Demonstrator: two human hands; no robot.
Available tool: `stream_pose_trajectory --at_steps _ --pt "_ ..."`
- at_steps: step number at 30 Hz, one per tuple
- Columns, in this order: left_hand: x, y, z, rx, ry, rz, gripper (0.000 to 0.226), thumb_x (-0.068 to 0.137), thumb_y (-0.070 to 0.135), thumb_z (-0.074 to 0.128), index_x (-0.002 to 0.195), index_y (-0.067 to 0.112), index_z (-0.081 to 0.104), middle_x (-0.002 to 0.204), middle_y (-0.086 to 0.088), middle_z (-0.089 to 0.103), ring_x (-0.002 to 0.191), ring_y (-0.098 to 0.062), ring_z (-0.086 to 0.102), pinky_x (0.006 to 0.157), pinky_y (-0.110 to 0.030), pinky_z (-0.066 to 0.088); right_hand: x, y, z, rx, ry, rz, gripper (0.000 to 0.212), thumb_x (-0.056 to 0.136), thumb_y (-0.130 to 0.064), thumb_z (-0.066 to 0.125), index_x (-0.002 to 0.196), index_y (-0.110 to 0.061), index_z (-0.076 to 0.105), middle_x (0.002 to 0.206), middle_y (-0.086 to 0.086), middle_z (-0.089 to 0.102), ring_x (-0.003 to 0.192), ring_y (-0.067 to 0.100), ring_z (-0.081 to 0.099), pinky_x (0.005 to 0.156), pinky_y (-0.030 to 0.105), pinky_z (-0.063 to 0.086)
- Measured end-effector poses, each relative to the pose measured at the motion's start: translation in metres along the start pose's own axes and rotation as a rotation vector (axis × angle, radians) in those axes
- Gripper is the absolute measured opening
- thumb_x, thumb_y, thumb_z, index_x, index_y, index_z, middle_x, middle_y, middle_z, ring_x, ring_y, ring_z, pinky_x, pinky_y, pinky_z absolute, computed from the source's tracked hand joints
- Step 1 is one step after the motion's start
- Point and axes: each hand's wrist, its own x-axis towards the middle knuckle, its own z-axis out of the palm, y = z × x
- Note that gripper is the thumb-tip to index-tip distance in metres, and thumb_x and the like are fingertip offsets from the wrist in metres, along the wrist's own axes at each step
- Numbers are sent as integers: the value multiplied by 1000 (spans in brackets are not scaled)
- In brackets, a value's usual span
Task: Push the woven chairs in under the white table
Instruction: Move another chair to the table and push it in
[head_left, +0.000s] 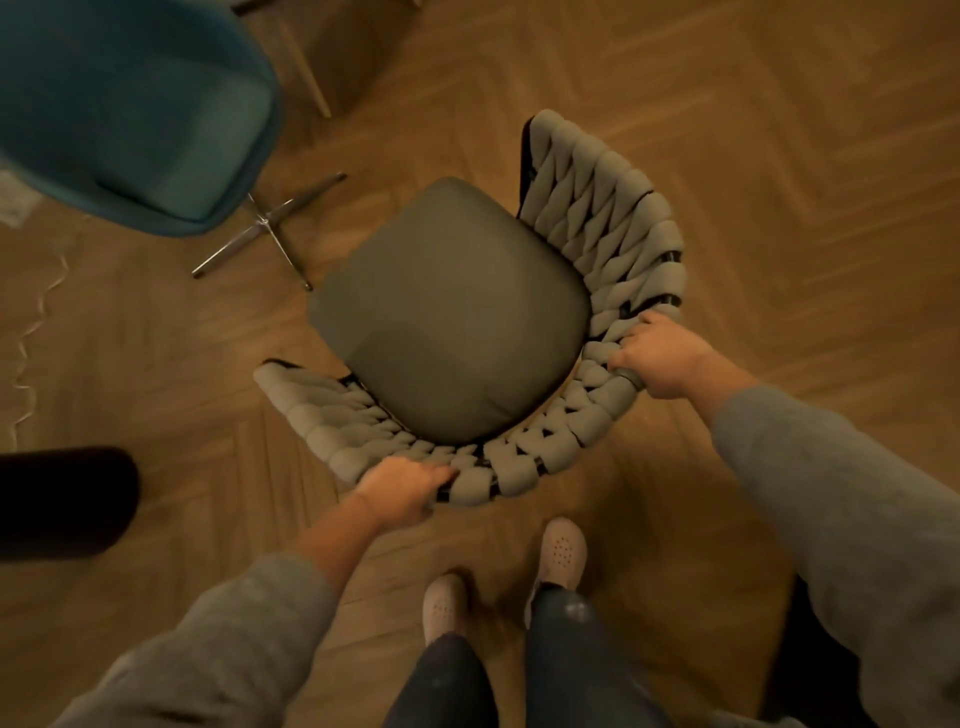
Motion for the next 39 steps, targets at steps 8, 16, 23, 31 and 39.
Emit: stream_pose_trajectory --at_steps 8,16,23,31,39 --pt "-7 -73 3 64 -12 -147 44 90 27 51 132 39 48 122 10 62 112 -17 58 91 -35 41 21 -47 -33 91 -28 77 25 91 -23 53 116 -24 58 107 2 62 108 24 55 103 44 30" --pt "-23 -105 11 216 -9 13 41 92 24 51 132 35 51 116 5 63 106 -19 58 87 -32 39 -5 -124 -36 228 -82 303 26 95 -21 53 120 -25 58 113 1 63 115 24 53 107 44 29" --pt "-41 -135 15 372 9 224 39 90 18 52 127 31 56 115 3 63 109 -20 57 93 -35 36 -41 -242 -29 523 -155 583 37 91 -25 52 127 -33 54 121 -2 62 124 22 50 116 50 16" --pt "-71 -140 26 566 -176 391 85 80 53 68 150 30 28 147 1 44 136 -23 39 115 -52 17 -67 -382 -43 748 -253 759 32 92 -26 53 123 -31 55 120 -4 61 119 21 52 112 49 23" --pt "-122 -106 89 572 -21 564 65 90 42 56 149 31 30 140 0 50 130 -23 41 106 -42 30 -84 -515 -74 982 -293 866 36 87 -32 56 122 -25 56 117 2 59 111 25 53 107 45 28"
